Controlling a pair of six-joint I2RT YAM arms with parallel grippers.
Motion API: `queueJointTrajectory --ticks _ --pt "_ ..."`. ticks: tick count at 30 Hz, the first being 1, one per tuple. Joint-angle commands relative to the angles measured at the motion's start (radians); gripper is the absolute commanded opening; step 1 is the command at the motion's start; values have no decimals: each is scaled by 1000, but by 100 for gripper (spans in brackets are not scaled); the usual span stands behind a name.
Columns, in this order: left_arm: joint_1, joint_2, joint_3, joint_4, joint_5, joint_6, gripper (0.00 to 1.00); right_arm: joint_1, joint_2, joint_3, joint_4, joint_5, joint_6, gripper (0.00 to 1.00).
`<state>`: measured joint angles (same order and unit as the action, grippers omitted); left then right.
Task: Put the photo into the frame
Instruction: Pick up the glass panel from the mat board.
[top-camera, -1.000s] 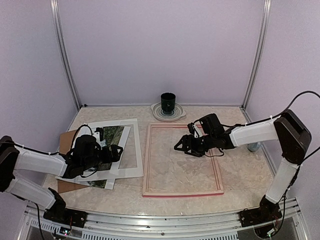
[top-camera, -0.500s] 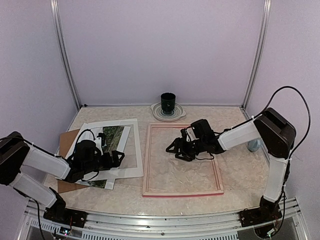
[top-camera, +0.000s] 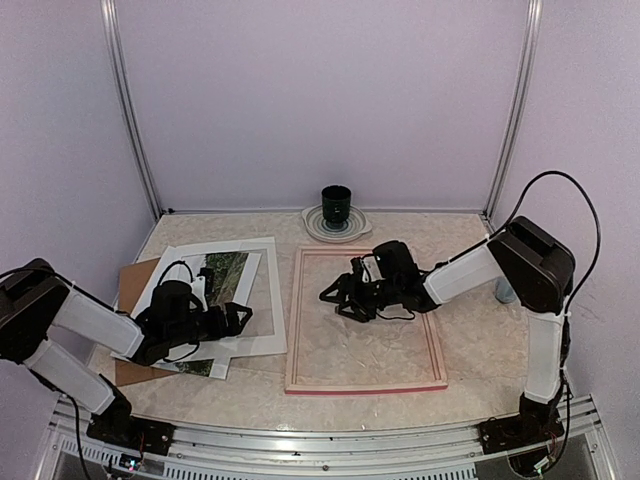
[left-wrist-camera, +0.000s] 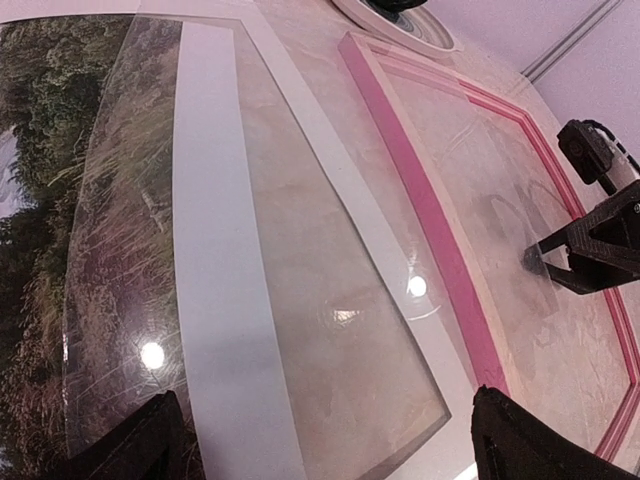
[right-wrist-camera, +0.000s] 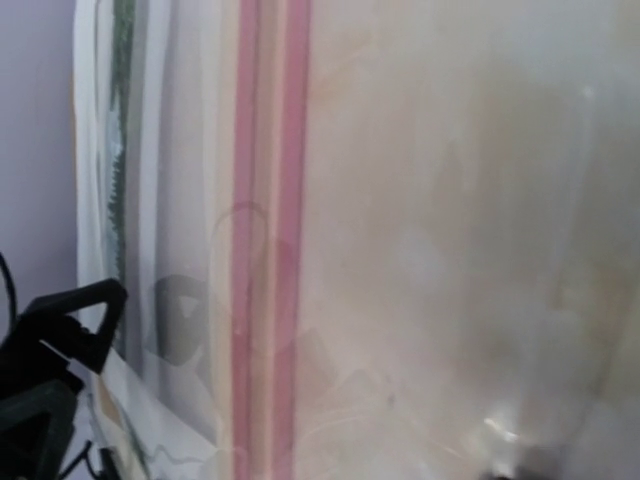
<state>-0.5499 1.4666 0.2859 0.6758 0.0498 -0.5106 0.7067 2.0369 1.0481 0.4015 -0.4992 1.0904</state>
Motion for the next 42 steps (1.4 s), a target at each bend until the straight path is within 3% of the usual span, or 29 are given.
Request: queueJointTrajectory --ticks 1,24,30,36,42 --pt "8 14 -5 36 23 -2 99 9 36 -7 108 -38 48 67" --pt "18 85 23 39 81 -4 99 27 169 5 345 -111 193 59" --pt "19 88 23 42 91 -7 99 31 199 -12 450 -140 235 46" --pt "19 81 19 42 93 -9 99 31 196 -30 489 -163 232 23" --pt "21 73 16 41 92 -9 99 31 180 -28 468 -187 212 13"
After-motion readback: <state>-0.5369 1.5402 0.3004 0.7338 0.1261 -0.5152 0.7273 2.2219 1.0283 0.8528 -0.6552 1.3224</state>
